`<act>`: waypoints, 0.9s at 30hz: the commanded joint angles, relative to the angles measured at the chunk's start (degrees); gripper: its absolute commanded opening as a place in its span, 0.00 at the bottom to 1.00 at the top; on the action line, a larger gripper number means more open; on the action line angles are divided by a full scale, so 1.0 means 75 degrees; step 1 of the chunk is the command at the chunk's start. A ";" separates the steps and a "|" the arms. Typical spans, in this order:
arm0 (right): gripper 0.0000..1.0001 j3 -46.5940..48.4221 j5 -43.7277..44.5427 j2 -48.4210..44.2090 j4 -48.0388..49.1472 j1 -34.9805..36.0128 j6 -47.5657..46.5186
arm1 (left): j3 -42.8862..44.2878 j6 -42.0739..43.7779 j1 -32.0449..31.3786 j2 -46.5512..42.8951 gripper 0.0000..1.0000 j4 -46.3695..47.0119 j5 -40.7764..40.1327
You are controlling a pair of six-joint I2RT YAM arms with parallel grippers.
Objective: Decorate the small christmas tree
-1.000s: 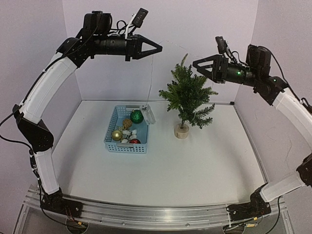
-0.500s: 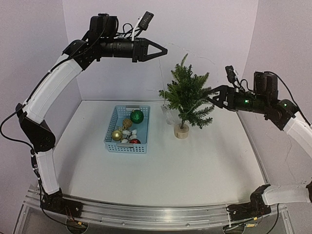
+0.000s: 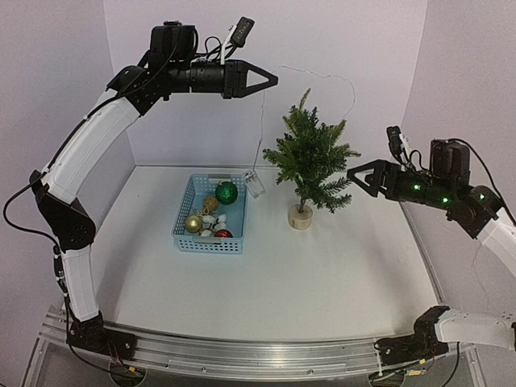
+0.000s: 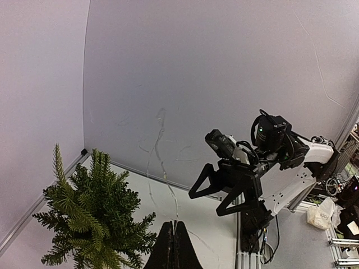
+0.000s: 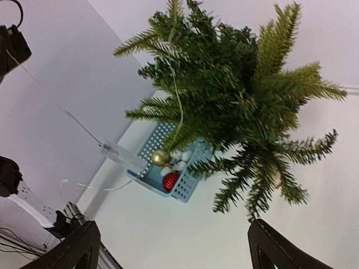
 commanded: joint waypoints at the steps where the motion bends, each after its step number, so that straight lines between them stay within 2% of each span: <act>1: 0.85 0.0463 -0.0386 0.0837 0.2070 -0.0013 0.1718 | 0.0394 -0.0051 0.0018 0.0104 0.00 0.0456 -0.0050; 5: 0.82 0.0414 -0.0092 0.1313 0.2422 0.0003 0.2205 | 0.0451 -0.0080 0.0019 0.0138 0.00 0.0499 0.0023; 8: 0.82 0.0285 -0.0459 0.1652 0.3303 0.0006 0.2654 | 0.0509 -0.0050 0.0019 0.0189 0.00 0.0505 0.0018; 12: 0.81 0.0342 -0.1068 0.1779 0.3740 0.0023 0.2546 | 0.0507 0.0026 0.0012 0.0171 0.00 0.0484 -0.0006; 19: 0.82 0.0079 -0.1458 0.1660 0.3255 0.0029 0.1955 | 0.0648 0.0073 0.0028 0.0230 0.00 0.0478 -0.0138; 27: 0.83 -0.0077 -0.1141 0.1243 0.2912 0.0020 0.1529 | 0.0723 0.0190 0.0038 0.0234 0.00 0.0476 -0.0293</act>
